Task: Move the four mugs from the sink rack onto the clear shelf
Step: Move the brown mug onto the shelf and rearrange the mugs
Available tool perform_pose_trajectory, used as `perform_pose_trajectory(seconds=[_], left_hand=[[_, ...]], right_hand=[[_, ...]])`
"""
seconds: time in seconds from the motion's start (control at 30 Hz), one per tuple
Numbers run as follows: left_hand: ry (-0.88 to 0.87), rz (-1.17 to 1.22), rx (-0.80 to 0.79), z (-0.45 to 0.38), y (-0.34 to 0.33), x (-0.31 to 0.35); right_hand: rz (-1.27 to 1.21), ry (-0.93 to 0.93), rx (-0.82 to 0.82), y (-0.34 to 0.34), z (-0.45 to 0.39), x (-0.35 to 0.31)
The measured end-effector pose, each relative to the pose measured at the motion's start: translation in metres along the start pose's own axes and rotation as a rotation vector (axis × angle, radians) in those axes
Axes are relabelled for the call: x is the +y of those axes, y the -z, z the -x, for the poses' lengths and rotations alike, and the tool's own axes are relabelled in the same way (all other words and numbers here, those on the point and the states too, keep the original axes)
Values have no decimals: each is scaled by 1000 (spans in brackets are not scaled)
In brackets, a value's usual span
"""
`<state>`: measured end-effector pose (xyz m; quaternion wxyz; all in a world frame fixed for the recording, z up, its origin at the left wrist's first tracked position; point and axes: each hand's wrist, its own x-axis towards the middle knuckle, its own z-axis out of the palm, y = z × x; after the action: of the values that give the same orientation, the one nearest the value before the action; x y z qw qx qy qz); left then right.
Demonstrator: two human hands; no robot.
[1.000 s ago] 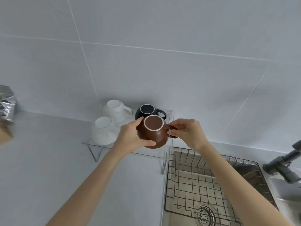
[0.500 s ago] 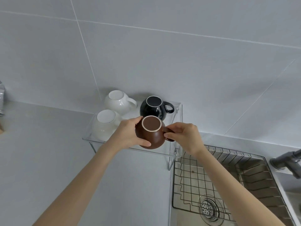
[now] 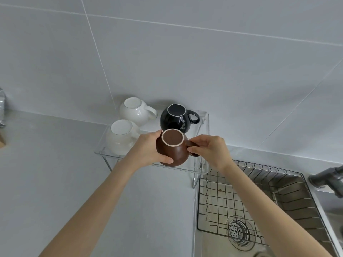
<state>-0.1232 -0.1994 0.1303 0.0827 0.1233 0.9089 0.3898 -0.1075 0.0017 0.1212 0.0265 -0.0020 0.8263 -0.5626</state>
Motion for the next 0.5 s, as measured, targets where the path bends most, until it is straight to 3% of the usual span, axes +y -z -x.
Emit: perform_pose_trajectory(seconds=[0.5], left_hand=[[42, -50, -85, 1, 5, 13]], right_hand=[[60, -33, -49, 7, -1, -3]])
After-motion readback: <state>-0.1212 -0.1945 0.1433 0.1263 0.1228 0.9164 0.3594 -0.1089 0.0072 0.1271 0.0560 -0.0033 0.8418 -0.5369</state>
